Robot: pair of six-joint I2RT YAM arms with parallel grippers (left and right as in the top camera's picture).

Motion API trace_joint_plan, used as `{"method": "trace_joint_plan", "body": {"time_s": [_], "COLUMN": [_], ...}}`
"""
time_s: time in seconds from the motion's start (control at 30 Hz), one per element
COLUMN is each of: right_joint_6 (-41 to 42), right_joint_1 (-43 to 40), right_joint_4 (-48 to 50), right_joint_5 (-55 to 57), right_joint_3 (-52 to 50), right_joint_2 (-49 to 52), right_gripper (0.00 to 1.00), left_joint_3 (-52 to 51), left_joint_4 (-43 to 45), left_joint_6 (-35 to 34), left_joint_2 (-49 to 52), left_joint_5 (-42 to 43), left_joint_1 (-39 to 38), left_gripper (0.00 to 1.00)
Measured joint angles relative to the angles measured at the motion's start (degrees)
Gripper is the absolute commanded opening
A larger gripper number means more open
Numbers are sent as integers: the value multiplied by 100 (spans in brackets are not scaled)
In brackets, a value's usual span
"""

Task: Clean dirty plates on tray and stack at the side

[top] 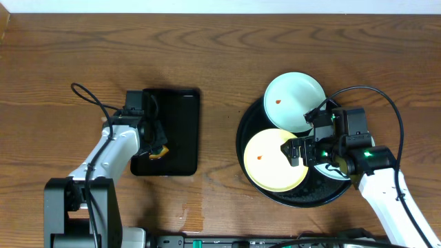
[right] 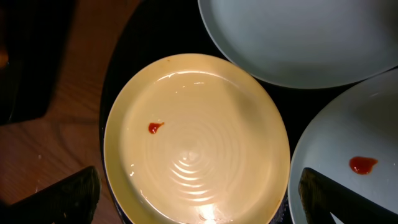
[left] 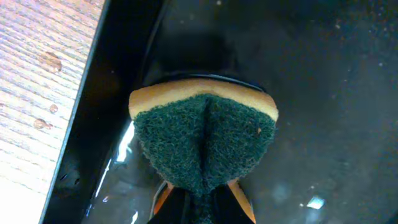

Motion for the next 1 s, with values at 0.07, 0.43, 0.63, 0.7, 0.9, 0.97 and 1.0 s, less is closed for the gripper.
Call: {"method": "trace_joint_plan", "body": {"time_s": [0.07,0.43,0.63,0.7,0.9,0.97,1.0], "right_joint_6": [0,0,2,2,13,22,22], "right_joint_1": [0,0,0,0,0,0,0], "right_joint_4": [26,61,98,149,219,232,251], "right_joint_5": [22,610,706,752,785,796,796], "right_joint_3": [0,0,0,0,0,0,0], "right_joint_2": [2,2,0,0,42,107,149], "right_gripper": [99,99,95,93,85,85,85], "left_joint_3": [0,-2,0,-2,0,0,2], "left_joint_4": [2,52,35,37,4,-33,-59], "left_joint_6": [79,570,612,614,629,629,629], "left_joint_2": [0,0,-37,-120,-778,-944,-999], "left_joint_5": [11,87,177,179,197,197,197], "left_joint_1": [0,0,0,0,0,0,0], "left_gripper": [8,8,7,7,7,7,7]}}
